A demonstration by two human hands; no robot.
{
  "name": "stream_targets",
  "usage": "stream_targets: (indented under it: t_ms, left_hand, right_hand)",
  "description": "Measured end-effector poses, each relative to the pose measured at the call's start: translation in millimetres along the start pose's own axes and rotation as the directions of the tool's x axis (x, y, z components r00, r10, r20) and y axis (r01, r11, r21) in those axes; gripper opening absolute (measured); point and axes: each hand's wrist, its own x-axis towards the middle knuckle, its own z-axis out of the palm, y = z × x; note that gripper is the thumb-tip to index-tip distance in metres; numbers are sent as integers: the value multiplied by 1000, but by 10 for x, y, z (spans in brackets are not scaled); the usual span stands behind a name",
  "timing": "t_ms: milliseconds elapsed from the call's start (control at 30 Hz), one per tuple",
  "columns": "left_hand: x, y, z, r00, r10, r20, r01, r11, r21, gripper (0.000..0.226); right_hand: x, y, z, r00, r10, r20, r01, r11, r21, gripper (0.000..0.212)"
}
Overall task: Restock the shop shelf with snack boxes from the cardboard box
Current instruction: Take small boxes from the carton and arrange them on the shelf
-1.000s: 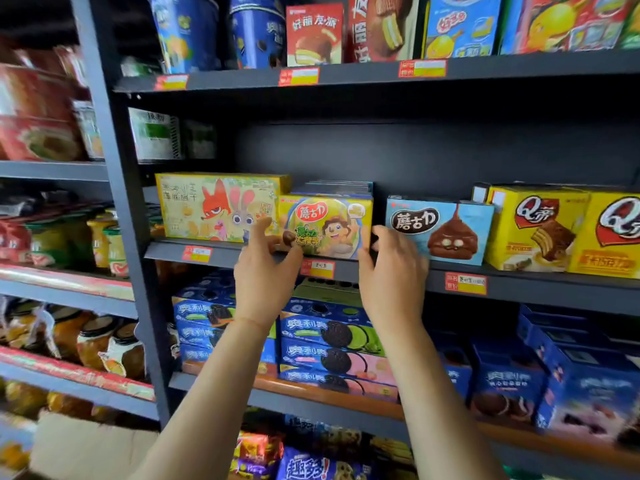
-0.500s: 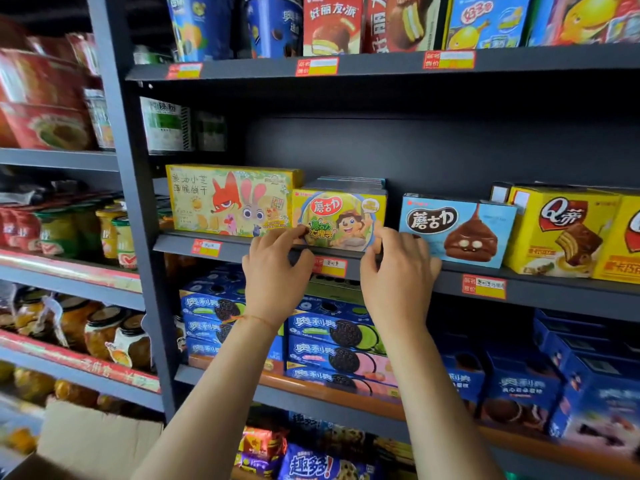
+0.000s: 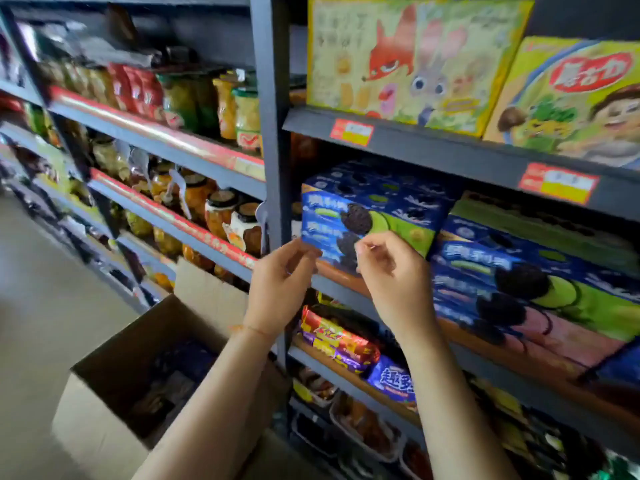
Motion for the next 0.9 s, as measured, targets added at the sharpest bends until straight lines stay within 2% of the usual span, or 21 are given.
stream_targets:
  t_ms: [100, 200, 267, 333, 400, 500, 533, 567, 633, 667, 700, 733, 767, 833, 900]
  left_hand:
    - [-181, -991, -530, 962, -264, -64, 269, 960, 81, 19]
    - [-496, -1993, -1109, 843, -505, -188, 528, 842, 107, 20]
    - [-688, -2599, -1479, 747, -612, -258, 648, 757, 81, 19]
    - [-841, -3135, -1815, 666, -673, -320, 727, 682, 77, 16]
    - [-937, -3601, -2131, 605, -682, -410, 780, 611, 135, 11]
    - [-1024, -4260, -2518, 530, -636, -561, 847, 437, 304, 43]
    - [-1032, -4465, -2601, 544, -602, -584, 839, 398, 372, 52]
    - [-1026, -4634, -2636, 598, -572, -561, 801, 398, 447, 56]
    - [-939, -4883, -2591, 738, -544, -400, 665, 485, 568, 52]
    - [-863, -4988, -2526, 778, -549, -305, 609, 540, 581, 49]
    - [-768, -5092, -2462, 778, -583, -234, 599, 574, 558, 47]
    - [-651, -5173, -2413, 731, -648, -213, 655, 581, 483, 47]
    - [-543, -5287, -2369, 631, -739, -236, 764, 540, 352, 48]
    - [-308, -5533, -2340, 324, -905, -275, 946, 313, 84, 47]
    - [-134, -5808, -2287, 91, -970, -227, 978, 130, -162, 41]
  right_hand:
    - [-176, 438, 938, 957, 195, 217, -192, 981, -33, 11]
    - [-486, 835, 1947, 825, 334, 455, -296, 942, -155, 14]
    - [-710, 1074, 2633, 710, 419, 566, -346, 908, -238, 18]
    - [-944, 1313, 3305, 570, 489, 661, -374, 870, -321, 16]
    - [-1165, 1545, 3930, 464, 540, 702, -392, 836, -384, 14]
    - [-1436, 1827, 4720, 325, 620, 714, -391, 776, -495, 14]
    - [-1501, 1914, 4954, 282, 648, 707, -392, 751, -532, 15]
    - [-1567, 2023, 5161, 243, 679, 692, -406, 719, -563, 15]
    - [-1671, 2236, 5507, 165, 744, 647, -478, 634, -608, 9]
    - [-1719, 2361, 5645, 123, 779, 615, -522, 578, -627, 6]
    - [-1758, 2485, 5755, 82, 819, 567, -571, 505, -647, 10]
    - [-1778, 2599, 5846, 44, 865, 501, -620, 417, -664, 15]
    - [-1783, 2702, 5917, 9, 902, 431, -675, 324, -663, 16]
    - [-1770, 2890, 6044, -91, 941, 326, -797, 128, -590, 14]
    - [-1784, 3125, 6188, -194, 938, 287, -881, -37, -472, 25]
